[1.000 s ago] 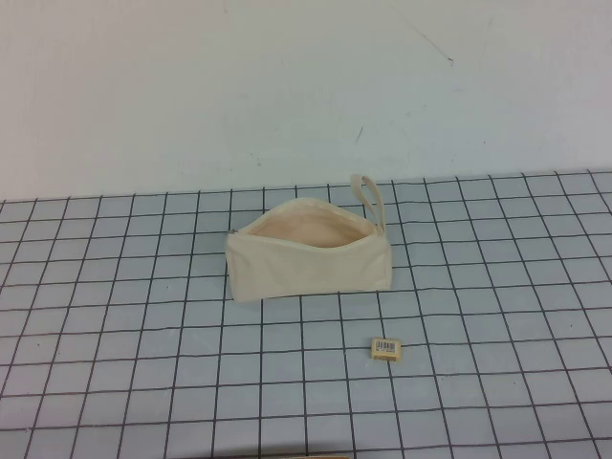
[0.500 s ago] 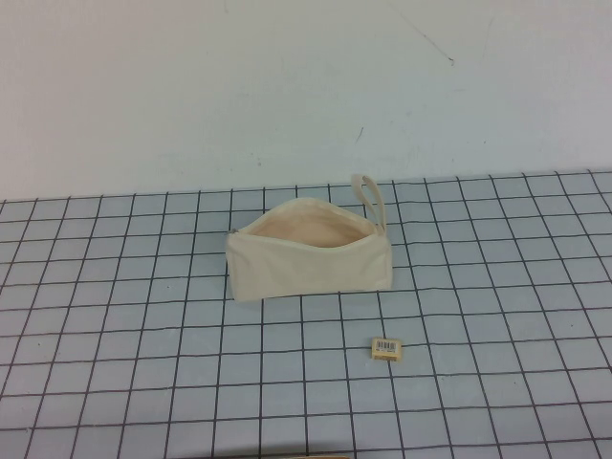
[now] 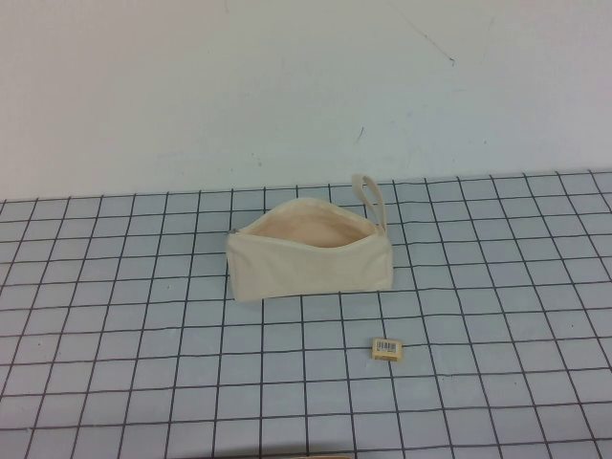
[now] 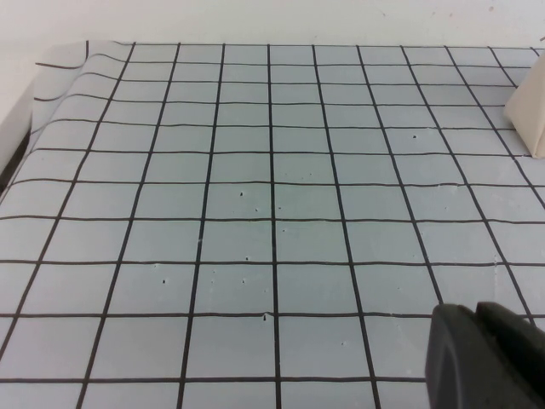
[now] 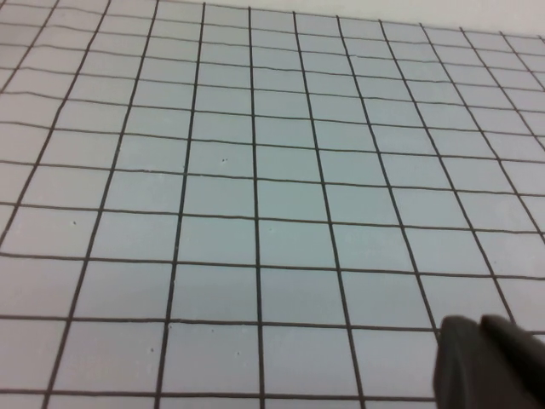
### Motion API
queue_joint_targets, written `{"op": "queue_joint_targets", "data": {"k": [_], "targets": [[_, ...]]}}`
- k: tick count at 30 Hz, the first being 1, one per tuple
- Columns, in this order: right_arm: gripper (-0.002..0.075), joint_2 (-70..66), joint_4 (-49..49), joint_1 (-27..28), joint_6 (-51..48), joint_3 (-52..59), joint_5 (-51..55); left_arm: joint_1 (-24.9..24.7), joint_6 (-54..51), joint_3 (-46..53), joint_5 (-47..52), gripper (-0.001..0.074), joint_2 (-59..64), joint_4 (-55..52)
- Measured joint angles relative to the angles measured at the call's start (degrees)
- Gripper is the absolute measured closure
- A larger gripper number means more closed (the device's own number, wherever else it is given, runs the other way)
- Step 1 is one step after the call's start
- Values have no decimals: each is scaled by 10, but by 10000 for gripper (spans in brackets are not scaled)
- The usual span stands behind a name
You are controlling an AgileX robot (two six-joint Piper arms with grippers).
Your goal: Put eraser into pencil case
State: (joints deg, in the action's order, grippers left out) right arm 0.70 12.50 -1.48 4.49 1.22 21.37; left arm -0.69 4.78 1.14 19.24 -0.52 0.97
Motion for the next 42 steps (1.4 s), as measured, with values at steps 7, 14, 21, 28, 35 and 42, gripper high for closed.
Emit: {"op": "queue_joint_targets", "data": {"k": [7, 14, 21, 28, 35, 42], "targets": [[727, 0, 2, 0, 0, 0, 0, 0, 0, 0, 0, 736, 0, 0], [727, 0, 12, 0, 0, 4, -103, 0, 0, 0, 0, 736, 0, 0], [727, 0, 19, 0, 6, 4, -414, 0, 0, 0, 1, 736, 0, 0], [727, 1, 6, 0, 18, 4, -616, 0, 0, 0, 1, 736, 0, 0], [727, 1, -19, 0, 15, -76, -507, 0, 0, 0, 1, 736, 0, 0], [727, -60, 38, 0, 7, -306, -109, 0, 0, 0, 1, 736, 0, 0]]}}
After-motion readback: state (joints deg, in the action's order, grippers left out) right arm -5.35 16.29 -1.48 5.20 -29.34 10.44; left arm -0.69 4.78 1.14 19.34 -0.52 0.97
